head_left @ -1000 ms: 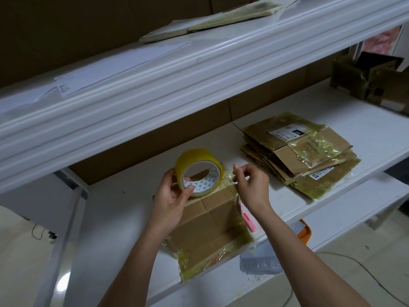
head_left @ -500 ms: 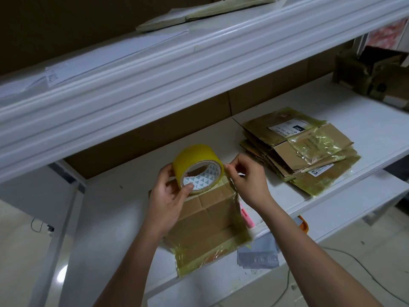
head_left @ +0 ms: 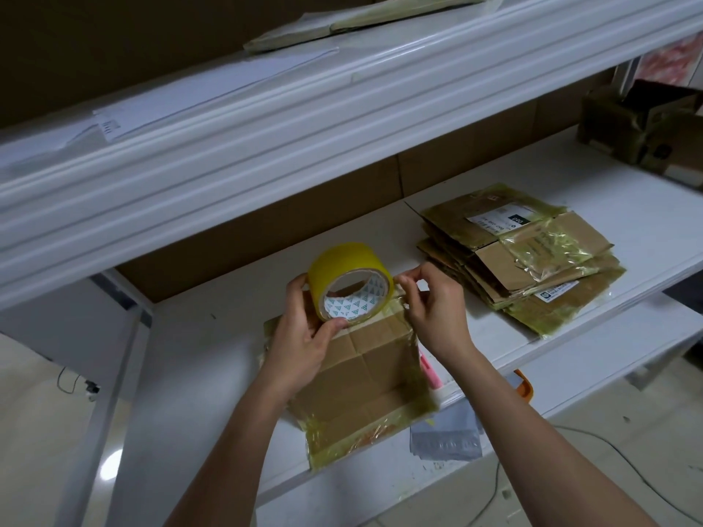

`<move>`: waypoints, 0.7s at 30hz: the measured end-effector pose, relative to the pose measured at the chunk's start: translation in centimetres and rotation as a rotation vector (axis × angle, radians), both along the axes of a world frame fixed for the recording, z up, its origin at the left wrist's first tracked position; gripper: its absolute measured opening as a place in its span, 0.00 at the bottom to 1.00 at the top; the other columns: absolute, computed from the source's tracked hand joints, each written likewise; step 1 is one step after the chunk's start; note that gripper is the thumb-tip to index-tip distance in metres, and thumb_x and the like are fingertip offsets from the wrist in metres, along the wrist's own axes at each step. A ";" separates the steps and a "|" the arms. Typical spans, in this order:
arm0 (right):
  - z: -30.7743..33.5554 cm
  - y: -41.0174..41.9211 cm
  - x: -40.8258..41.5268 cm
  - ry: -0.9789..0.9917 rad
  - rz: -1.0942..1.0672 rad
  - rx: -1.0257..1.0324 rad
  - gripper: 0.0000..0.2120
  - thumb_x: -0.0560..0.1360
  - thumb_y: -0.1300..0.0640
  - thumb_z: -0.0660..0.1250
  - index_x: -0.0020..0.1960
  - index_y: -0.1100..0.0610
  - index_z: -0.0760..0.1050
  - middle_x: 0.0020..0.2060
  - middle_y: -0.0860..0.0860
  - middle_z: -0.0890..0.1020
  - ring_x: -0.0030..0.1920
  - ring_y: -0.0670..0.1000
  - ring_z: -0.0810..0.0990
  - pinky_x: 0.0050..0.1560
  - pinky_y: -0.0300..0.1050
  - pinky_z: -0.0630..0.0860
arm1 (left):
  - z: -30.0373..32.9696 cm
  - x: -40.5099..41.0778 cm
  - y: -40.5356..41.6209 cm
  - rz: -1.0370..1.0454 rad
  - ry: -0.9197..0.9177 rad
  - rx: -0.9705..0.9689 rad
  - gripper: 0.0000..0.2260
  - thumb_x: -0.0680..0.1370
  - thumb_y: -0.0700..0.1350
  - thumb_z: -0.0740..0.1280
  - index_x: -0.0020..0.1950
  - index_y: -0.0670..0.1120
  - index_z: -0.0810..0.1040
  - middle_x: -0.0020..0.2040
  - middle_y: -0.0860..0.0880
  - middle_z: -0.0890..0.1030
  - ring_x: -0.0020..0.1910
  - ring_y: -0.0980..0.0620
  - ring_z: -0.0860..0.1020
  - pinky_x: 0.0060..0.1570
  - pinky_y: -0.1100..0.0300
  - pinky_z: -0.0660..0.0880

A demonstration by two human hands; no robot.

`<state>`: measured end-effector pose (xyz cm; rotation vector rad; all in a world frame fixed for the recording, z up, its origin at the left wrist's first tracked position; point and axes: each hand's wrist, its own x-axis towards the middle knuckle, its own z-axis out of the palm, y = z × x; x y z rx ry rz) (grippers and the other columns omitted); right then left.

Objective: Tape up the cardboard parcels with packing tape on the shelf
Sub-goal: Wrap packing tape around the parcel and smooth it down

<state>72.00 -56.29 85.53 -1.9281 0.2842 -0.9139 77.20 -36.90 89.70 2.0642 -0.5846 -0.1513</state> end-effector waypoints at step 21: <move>-1.7 0.7 -0.4 0.084 0.116 0.844 0.16 0.82 0.57 0.62 0.37 0.62 0.74 0.42 0.54 0.85 0.42 0.53 0.81 0.45 0.50 0.76 | 1.0 -0.8 -0.3 0.041 0.050 0.067 0.28 0.79 0.53 0.64 0.76 0.57 0.56 0.63 0.55 0.78 0.56 0.55 0.81 0.63 0.50 0.76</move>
